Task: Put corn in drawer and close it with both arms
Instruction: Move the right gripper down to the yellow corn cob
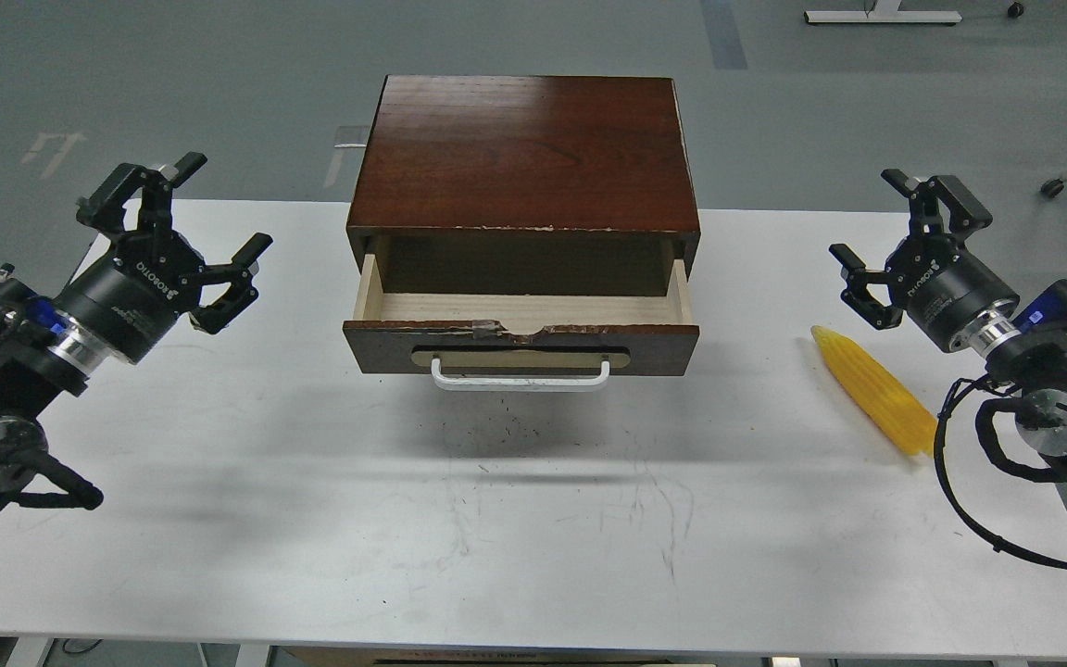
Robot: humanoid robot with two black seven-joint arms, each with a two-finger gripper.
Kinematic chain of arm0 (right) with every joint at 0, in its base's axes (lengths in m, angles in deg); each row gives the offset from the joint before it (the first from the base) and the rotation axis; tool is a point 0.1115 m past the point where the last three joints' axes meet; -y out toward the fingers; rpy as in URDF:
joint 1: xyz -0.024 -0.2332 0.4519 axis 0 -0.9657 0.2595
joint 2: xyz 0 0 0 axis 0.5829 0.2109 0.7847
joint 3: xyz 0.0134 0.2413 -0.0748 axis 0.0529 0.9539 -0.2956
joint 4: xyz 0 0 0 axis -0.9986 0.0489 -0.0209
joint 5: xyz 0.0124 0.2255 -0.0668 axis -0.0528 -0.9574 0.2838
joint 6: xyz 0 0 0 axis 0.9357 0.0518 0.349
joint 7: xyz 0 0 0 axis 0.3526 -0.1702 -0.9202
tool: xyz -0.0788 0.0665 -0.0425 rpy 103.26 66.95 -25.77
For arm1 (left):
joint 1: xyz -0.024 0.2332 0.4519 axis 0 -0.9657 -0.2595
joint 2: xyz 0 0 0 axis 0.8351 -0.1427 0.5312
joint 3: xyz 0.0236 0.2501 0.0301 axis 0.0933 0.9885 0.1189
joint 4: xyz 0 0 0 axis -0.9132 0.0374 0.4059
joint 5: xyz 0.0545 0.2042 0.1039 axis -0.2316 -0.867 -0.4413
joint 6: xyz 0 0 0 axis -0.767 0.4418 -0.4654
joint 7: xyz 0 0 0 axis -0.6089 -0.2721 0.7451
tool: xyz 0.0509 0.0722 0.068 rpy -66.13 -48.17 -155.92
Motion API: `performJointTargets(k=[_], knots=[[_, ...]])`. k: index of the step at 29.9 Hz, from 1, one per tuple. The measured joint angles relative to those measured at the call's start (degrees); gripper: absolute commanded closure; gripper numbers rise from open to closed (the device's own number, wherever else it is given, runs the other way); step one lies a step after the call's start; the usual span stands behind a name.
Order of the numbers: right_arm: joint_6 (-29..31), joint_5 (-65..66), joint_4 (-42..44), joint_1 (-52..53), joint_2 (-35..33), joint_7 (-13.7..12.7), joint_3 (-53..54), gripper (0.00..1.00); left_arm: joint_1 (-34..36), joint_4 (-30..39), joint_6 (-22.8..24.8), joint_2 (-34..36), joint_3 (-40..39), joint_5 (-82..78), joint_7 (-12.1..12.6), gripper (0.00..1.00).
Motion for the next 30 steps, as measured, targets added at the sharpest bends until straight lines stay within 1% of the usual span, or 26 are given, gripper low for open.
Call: performJointTargets(k=[12, 15, 18, 21, 23, 26, 30], knots=[[0.01, 0.57, -0.77, -0.15, -0.70, 0.00, -0.48, 0.00, -0.01, 0.04, 0.00, -0.79, -0.15, -0.03, 0.00, 0.00], [0.01, 1.38, -1.02, 0.68, -2.30, 0.00, -1.66, 0.00, 0.56, -0.83, 0.00, -0.52, -0.15, -0.02, 0.00, 0.00], [0.01, 4.13, -1.32, 2.79, -5.48, 0.00, -2.77, 0.00, 0.77, -2.07, 0.00, -0.43, -0.16, -0.02, 0.00, 0.00], [0.02, 12.95, -1.69, 6.61, -9.54, 0.01, -4.27, 0.00, 1.11, -2.58, 0.00, 0.04, -0.27, -0.11, 0.00, 0.00], [0.02, 21.74, -1.71, 9.34, -11.80, 0.01, -5.88, 0.00, 1.20, -2.63, 0.00, 0.20, -0.29, -0.31, 0.00, 0.00], [0.03, 34.51, -1.80, 12.71, -14.09, 0.01, -8.18, 0.00, 1.26, -2.63, 0.00, 0.29, -0.29, -0.39, 0.00, 0.00], [0.03, 47.12, -2.38, 15.20, -16.35, 0.01, -10.64, 0.00, 1.26, -2.63, 0.00, 0.34, -0.29, -0.39, 0.00, 0.00]])
